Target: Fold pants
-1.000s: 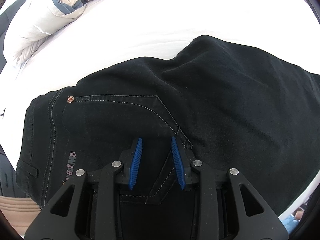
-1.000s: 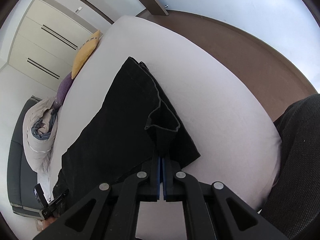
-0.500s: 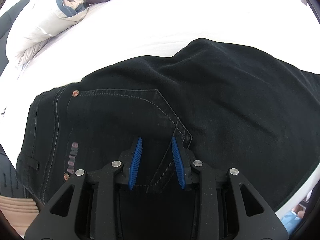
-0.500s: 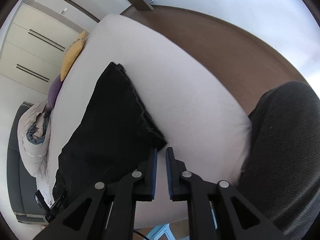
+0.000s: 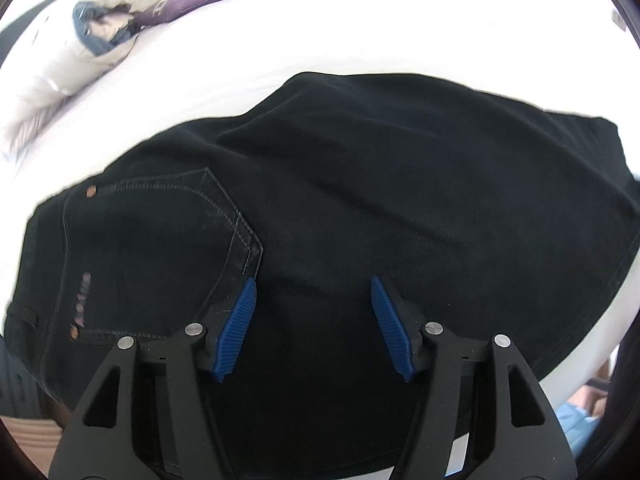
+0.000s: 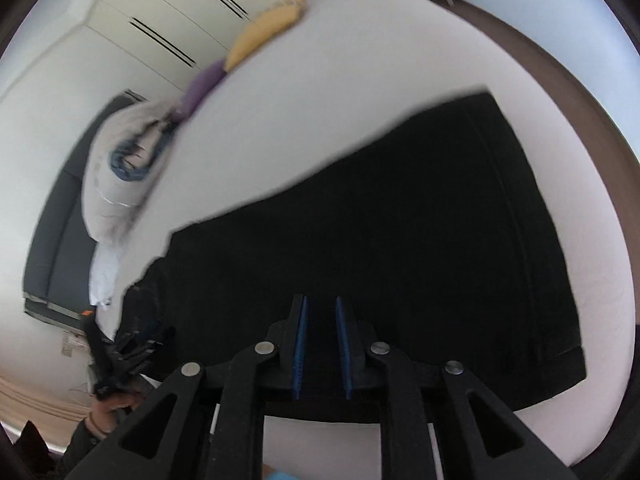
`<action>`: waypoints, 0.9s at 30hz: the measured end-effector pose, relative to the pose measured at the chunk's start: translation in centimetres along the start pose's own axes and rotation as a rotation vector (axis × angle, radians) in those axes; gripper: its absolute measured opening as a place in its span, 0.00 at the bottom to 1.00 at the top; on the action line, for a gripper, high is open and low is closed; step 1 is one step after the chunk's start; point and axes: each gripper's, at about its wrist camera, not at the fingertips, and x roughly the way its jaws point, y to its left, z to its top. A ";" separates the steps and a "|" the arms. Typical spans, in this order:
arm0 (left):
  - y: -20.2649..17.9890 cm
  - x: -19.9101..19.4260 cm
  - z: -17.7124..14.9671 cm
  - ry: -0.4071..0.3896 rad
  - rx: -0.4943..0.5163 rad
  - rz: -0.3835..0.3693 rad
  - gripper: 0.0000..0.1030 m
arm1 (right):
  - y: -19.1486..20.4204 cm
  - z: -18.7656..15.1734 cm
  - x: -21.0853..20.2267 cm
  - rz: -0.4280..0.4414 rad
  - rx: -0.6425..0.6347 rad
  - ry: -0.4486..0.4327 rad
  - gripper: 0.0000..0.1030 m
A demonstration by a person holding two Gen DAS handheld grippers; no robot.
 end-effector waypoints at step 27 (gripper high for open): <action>14.3 -0.2 -2.7 -0.082 -0.278 0.026 0.57 | 30.7 4.1 26.4 0.357 -0.404 0.344 0.32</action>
